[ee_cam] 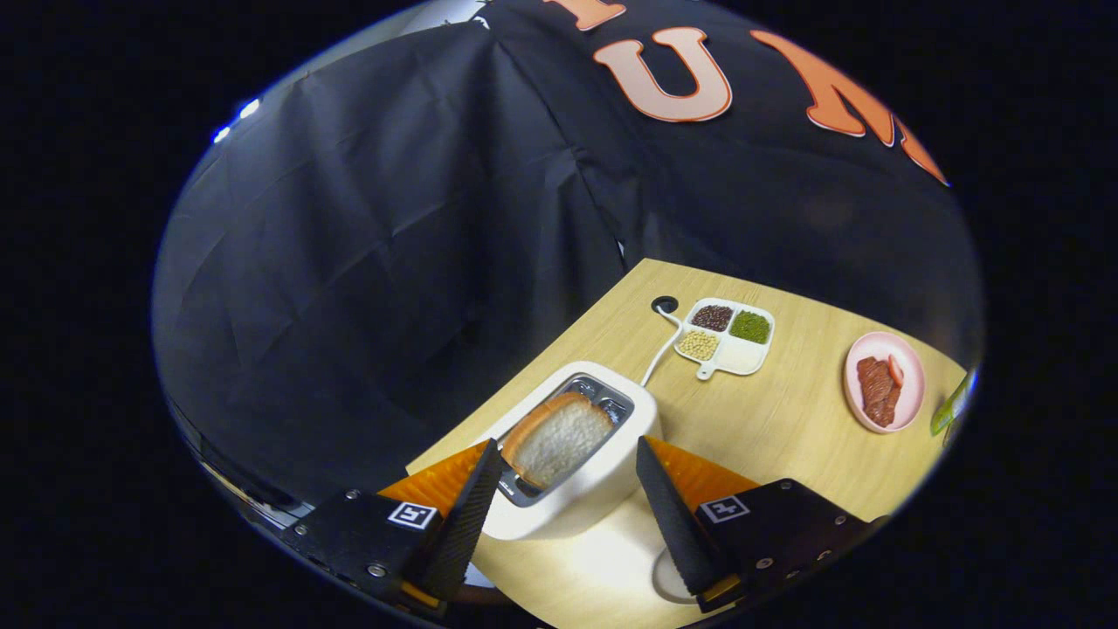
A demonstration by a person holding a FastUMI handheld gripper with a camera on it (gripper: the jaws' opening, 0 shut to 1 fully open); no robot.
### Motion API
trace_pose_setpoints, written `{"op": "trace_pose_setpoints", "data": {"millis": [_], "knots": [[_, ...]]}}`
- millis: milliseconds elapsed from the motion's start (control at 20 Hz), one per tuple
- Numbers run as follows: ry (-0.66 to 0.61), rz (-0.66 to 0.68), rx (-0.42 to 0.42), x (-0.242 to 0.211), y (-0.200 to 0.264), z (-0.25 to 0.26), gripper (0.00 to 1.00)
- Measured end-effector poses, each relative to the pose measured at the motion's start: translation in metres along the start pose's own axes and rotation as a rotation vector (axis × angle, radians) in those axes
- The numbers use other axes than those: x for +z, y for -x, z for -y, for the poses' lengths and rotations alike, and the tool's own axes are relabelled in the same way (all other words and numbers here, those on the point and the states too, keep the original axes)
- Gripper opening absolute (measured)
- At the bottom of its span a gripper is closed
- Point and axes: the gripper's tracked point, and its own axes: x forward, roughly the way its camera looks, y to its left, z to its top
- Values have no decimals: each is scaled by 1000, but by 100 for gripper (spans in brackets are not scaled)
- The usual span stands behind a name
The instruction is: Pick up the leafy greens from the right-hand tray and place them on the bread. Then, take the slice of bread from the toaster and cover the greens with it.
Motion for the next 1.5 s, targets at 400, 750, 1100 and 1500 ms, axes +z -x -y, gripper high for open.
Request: {"op": "trace_pose_setpoints", "data": {"millis": [400, 750, 1100, 1500], "knots": [[-181, -113, 0, 9, -50, -8, 87], [-147, -191, -16, -17, -65, -11, 74], [-133, -111, -34, -10, -48, 3, 31], [-135, -15, 4, 3, -14, 6, 8]]}}
